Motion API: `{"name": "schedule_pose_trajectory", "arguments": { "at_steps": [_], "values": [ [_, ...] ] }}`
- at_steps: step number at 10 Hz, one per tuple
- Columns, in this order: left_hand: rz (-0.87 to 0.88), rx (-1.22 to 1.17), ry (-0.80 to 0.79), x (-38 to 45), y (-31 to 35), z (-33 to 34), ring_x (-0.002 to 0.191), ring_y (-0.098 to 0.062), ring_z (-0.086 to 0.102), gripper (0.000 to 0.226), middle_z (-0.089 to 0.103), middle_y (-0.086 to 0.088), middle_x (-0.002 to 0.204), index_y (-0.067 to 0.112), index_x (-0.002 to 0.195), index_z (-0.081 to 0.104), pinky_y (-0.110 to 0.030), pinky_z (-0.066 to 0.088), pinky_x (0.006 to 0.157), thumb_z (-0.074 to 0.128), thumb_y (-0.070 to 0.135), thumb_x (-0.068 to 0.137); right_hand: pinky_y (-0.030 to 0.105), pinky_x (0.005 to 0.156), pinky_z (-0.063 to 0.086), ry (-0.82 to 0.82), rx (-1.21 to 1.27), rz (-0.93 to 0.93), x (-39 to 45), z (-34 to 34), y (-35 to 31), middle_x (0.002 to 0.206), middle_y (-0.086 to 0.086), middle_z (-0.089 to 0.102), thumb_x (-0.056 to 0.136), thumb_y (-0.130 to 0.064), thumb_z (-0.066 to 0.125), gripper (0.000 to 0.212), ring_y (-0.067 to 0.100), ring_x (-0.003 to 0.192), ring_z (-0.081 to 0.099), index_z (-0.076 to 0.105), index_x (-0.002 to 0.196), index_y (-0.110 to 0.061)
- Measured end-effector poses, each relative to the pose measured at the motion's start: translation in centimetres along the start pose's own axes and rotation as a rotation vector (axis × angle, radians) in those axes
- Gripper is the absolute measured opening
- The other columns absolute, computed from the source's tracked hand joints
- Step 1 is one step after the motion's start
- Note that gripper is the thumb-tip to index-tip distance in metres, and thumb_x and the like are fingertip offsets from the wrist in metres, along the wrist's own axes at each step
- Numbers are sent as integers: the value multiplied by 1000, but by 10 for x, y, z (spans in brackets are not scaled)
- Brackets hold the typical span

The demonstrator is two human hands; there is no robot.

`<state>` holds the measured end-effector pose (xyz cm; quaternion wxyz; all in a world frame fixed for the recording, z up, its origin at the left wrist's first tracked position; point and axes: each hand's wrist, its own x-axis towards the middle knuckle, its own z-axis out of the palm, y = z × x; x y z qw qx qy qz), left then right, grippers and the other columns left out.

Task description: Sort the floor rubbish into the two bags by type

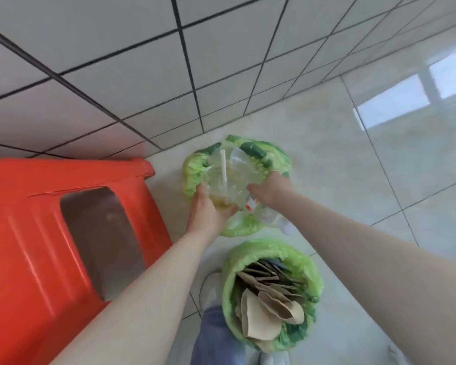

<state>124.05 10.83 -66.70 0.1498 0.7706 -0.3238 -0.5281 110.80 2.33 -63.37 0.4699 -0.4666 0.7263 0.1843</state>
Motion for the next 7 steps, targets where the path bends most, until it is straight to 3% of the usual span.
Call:
{"name": "schedule_pose_trajectory", "arguments": {
  "at_steps": [1,2,3,4,5,6,7],
  "values": [
    [-5,11,-16,8,-2,-4,132,-24,42,98,39,-4,146,18,146,19,-41,39,106,79,39,72,26,56,42,-55,28,-8,7,-1,-4,87,9,61,84,-29,54,25,26,71,56,61,66,-14],
    [-17,16,31,13,-5,-12,130,-25,45,94,42,-3,145,18,145,23,-44,40,106,77,43,72,30,69,43,-76,135,-55,12,-2,-7,103,8,53,83,-30,56,35,25,87,51,55,111,-9],
    [0,29,86,14,-6,-17,123,-26,51,79,51,-5,135,16,139,31,-41,43,101,75,38,77,32,74,43,27,113,-118,18,-3,-11,118,11,56,84,-28,59,55,25,94,51,43,133,-9],
    [-1,90,72,16,-6,-13,122,-28,51,71,53,-8,133,16,142,29,-33,42,94,67,35,85,36,67,47,119,-29,-205,27,0,-18,105,18,67,87,-20,56,35,29,82,58,63,114,0],
    [-31,167,-4,16,-1,-7,127,-28,48,67,50,-7,140,16,147,26,-31,40,94,60,32,91,35,72,54,99,-206,-236,34,8,-18,87,16,69,86,-6,46,25,30,80,62,69,93,4],
    [-63,198,-35,18,1,-2,125,-28,49,60,52,-8,137,13,144,34,-32,40,95,59,28,92,37,78,56,89,-215,-247,40,11,-13,109,16,70,87,1,41,36,34,101,64,67,111,2],
    [-47,202,-5,10,3,-5,122,-29,51,52,54,-8,132,11,137,41,-31,41,93,60,24,90,27,71,45,139,-117,-251,31,8,-4,124,12,62,87,-2,42,46,30,106,61,56,131,-7]
  ]
}}
